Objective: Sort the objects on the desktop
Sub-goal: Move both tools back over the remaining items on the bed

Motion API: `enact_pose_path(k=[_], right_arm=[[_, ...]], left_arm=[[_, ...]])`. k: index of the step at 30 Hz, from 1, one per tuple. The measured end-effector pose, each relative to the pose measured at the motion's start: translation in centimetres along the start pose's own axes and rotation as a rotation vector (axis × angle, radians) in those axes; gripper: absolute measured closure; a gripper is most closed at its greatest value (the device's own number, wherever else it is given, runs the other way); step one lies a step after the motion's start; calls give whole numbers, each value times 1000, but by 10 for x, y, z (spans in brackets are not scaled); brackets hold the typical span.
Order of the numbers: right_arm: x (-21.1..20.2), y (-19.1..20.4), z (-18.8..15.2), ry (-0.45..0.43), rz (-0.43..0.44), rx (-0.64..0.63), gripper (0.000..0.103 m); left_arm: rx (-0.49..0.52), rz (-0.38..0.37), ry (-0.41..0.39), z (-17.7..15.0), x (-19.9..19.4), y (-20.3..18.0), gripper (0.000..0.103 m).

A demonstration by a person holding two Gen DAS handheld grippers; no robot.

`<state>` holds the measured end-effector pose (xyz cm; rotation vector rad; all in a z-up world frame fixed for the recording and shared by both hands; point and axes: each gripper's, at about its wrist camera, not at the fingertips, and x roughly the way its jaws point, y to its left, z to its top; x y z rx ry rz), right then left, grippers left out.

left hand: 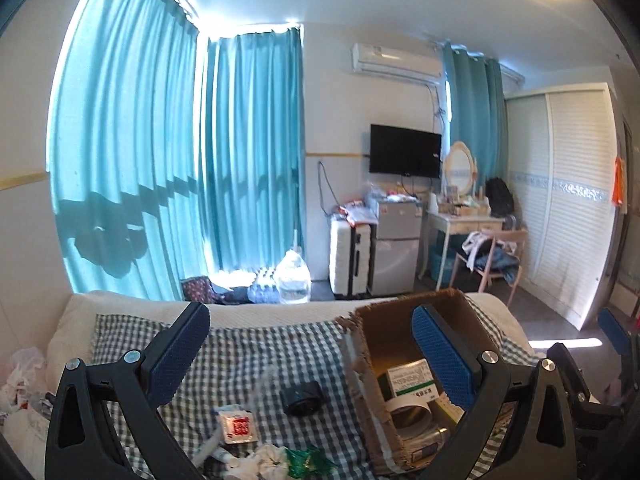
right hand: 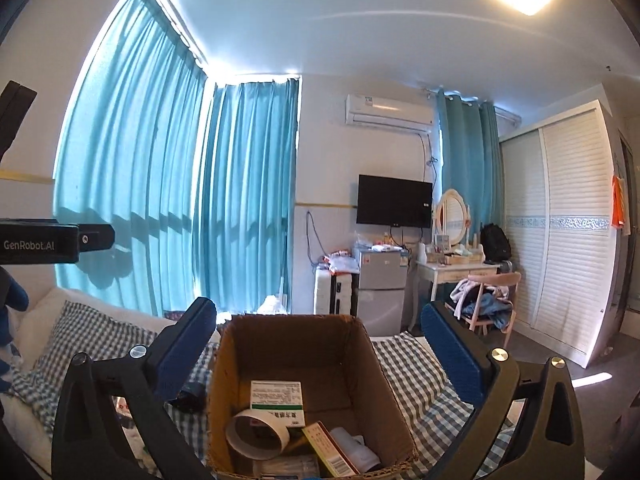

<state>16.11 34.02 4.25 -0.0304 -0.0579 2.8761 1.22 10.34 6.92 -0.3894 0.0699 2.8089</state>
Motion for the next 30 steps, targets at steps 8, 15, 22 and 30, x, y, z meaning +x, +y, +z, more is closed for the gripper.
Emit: enact_pose_path(k=[8, 15, 22, 30], right_arm=[[-9, 14, 10, -36, 72, 71, 0], [-8, 34, 10, -58, 161, 87, 0], [-4, 61, 3, -64, 216, 61, 0], [7, 92, -8, -24, 267, 46, 0]], left_arm=[[35, 49, -81, -3, -28, 30, 0], [80, 105, -126, -13, -41, 54, 0], [77, 156, -149, -29, -41, 82, 0], [78, 195, -143, -49, -36, 117, 0]])
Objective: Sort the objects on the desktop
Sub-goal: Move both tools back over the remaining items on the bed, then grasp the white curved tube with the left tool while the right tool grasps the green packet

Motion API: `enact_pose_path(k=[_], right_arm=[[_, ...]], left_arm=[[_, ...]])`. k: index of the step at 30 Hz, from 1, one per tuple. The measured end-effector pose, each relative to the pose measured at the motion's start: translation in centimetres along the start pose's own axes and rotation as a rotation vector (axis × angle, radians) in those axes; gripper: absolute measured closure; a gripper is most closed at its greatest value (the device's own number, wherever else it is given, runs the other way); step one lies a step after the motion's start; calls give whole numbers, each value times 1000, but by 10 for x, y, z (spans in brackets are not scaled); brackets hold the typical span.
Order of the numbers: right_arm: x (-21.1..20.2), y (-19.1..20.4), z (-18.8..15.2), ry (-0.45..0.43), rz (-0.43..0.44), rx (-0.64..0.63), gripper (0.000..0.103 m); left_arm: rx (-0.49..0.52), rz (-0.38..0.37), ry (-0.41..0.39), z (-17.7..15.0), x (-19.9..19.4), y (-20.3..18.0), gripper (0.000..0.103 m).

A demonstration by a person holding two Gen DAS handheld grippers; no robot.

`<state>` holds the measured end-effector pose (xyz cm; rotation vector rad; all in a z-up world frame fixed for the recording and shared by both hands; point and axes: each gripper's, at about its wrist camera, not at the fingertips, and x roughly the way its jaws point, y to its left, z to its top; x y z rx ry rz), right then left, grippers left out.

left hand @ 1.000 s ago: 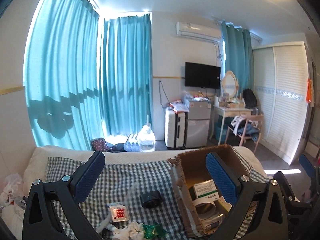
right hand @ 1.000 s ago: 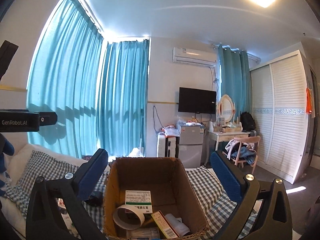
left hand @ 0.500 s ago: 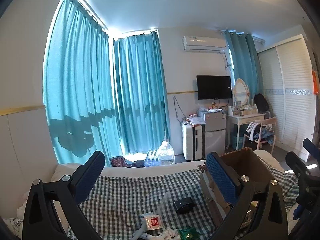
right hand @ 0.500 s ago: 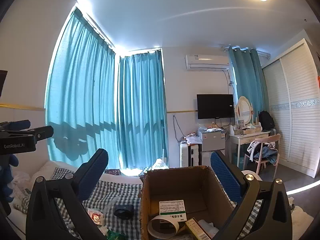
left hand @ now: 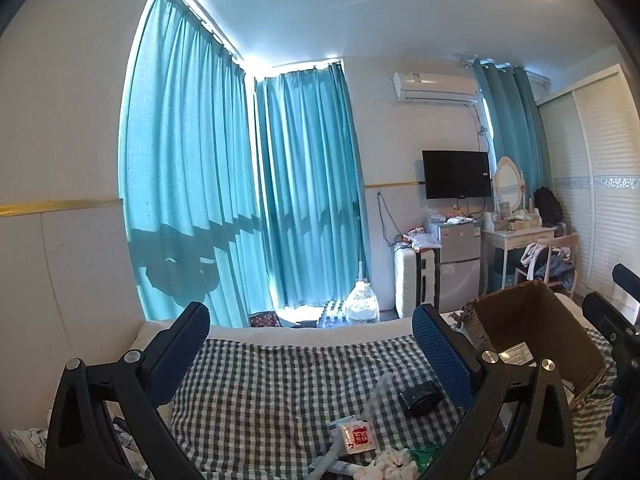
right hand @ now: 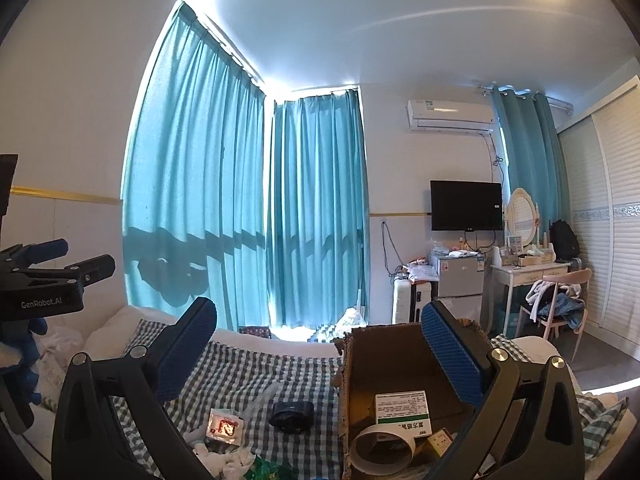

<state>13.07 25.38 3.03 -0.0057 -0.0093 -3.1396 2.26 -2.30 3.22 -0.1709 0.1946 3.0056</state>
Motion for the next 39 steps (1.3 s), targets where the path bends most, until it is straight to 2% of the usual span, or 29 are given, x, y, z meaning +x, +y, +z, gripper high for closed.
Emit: enact_pose_path(k=[3, 7, 10, 12, 16, 18, 22, 26, 34, 39], right_arm=[[6, 10, -3, 16, 8, -17, 0], [12, 18, -10, 39, 41, -24, 0], [21, 25, -18, 77, 74, -31, 0], [27, 31, -25, 108, 101, -42, 0], [42, 42, -40, 167, 165, -39, 1], [50, 47, -50, 199, 188, -36, 2], [67, 57, -69, 260, 197, -66, 9], [83, 63, -87, 318, 203, -82, 14], [123, 57, -130, 492, 232, -17, 14], [137, 60, -153, 544, 227, -42, 14]], left_arm=[[46, 15, -2, -9, 2, 3, 0], [59, -7, 34, -23, 12, 8, 0], [54, 28, 66, -31, 20, 13, 0], [18, 30, 115, -36, 30, 22, 0], [-69, -23, 220, -54, 55, 43, 0], [-83, -20, 257, -66, 66, 49, 0], [-62, 16, 340, -91, 92, 50, 0], [-50, 11, 401, -115, 114, 46, 0], [4, -10, 571, -172, 159, 35, 1], [23, -8, 667, -197, 177, 34, 3]])
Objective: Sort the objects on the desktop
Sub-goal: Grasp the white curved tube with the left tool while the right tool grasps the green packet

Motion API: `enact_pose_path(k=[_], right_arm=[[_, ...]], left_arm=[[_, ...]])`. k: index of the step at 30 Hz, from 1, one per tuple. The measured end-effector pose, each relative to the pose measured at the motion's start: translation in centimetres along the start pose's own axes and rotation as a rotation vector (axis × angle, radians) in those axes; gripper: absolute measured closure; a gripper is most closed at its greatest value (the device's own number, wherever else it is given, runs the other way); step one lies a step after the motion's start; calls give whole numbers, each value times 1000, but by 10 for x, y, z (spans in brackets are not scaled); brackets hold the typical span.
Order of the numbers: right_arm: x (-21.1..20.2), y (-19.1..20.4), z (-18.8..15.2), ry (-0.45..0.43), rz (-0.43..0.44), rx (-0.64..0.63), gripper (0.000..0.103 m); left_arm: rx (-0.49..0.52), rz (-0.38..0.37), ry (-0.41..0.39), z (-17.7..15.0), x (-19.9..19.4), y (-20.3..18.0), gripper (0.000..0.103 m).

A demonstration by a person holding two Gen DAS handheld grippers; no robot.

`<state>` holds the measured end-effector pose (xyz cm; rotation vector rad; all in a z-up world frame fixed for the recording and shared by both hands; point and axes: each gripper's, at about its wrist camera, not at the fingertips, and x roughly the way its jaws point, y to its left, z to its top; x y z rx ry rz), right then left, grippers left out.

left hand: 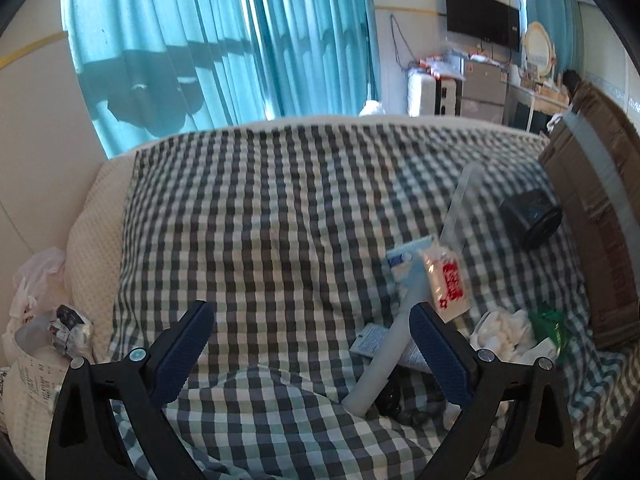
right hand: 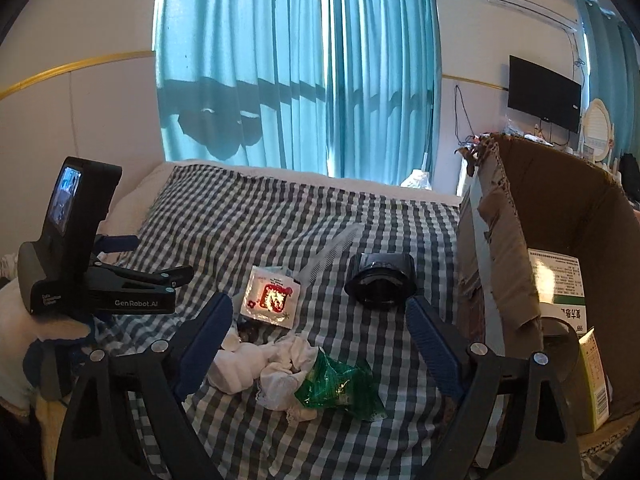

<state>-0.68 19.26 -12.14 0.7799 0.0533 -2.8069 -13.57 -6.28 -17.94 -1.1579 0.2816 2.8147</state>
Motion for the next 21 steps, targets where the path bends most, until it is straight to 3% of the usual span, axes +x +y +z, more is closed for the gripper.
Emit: enact_pose_path(k=[10, 17, 21], right_arm=[[36, 0, -11, 109, 18, 2, 14], [56, -9, -21, 183, -1, 34, 19], [66, -18, -27, 222, -1, 71, 19]], left_arm=[[77, 23, 199, -19, 51, -20, 4], [75, -11, 248, -26, 59, -22, 4], [67, -89, 257, -30, 50, -23, 4]])
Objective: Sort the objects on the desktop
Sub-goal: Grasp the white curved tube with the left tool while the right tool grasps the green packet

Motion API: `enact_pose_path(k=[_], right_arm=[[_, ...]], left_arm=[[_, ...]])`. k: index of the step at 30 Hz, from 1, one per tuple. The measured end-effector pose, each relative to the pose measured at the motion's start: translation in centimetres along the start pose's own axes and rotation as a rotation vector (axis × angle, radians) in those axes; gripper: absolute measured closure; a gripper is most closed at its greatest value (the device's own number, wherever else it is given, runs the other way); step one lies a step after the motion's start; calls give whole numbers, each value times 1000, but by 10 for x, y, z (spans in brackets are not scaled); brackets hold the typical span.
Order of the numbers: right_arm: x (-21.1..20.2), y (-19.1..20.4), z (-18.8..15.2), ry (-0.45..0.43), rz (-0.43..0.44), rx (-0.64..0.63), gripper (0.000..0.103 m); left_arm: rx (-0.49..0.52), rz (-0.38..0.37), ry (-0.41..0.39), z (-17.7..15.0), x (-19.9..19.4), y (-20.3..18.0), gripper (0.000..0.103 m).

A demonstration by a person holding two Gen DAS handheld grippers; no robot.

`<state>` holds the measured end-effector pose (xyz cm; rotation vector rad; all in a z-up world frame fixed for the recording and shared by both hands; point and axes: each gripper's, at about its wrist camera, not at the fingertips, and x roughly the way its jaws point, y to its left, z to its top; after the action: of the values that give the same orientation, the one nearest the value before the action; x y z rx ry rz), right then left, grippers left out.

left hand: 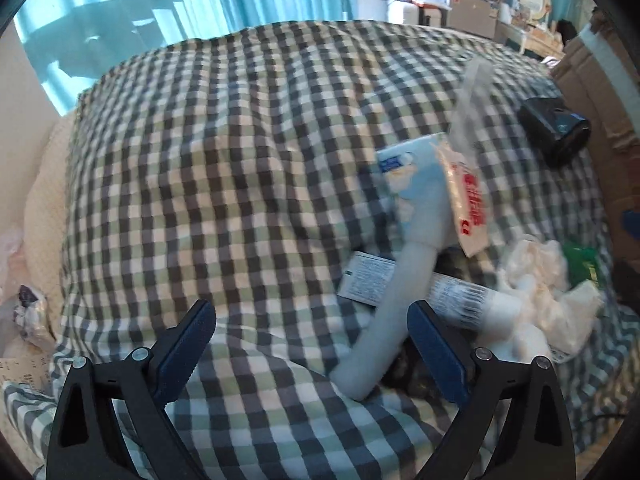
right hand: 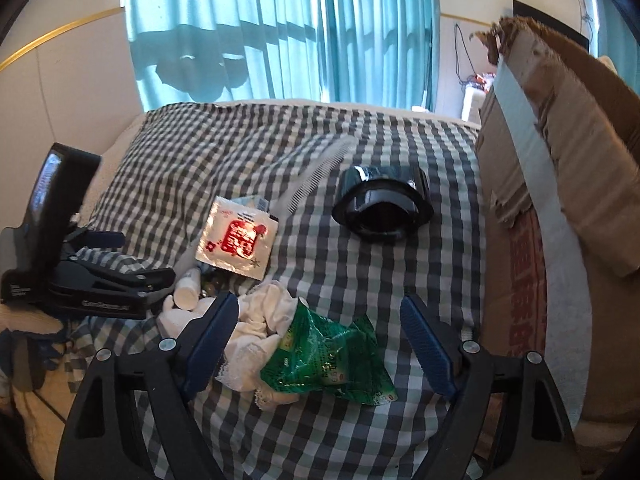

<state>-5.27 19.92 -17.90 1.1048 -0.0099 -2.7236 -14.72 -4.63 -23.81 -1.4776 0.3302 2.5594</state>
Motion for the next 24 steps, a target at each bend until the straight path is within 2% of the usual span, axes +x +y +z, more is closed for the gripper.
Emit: enact_pose_path(k=[2, 6, 7, 8, 9, 10, 13, 15, 17, 24], right_arm=[[6, -3, -1, 21, 5, 24, 19], [22, -9, -7, 81, 9, 59, 19], [25, -11, -8, 93, 9, 64, 19], [30, -13, -9, 107, 15, 70, 19], [35, -14, -11, 124, 29, 78, 19], [39, -15, -13, 136, 39, 85, 19], [47, -14, -17, 154, 45, 84, 20], [45, -14, -17, 153, 57, 84, 33], [44, -14, -17, 149, 61, 89, 56], [33, -15, -11, 119, 51, 77, 62]], left_arm=[[33, -8, 18, -3, 0, -6, 4], [74, 43, 82, -8, 19, -22, 4], [84, 48, 91, -8, 21, -24, 8], [91, 46, 96, -9, 23, -27, 22], [100, 25, 104, -10, 25, -30, 31], [107, 0, 106, -11, 25, -32, 46], [120, -28, 106, -13, 23, -39, 65], [108, -30, 95, -14, 20, -39, 73], [104, -35, 90, -16, 16, -40, 78], [61, -72, 30, -16, -13, -29, 85]])
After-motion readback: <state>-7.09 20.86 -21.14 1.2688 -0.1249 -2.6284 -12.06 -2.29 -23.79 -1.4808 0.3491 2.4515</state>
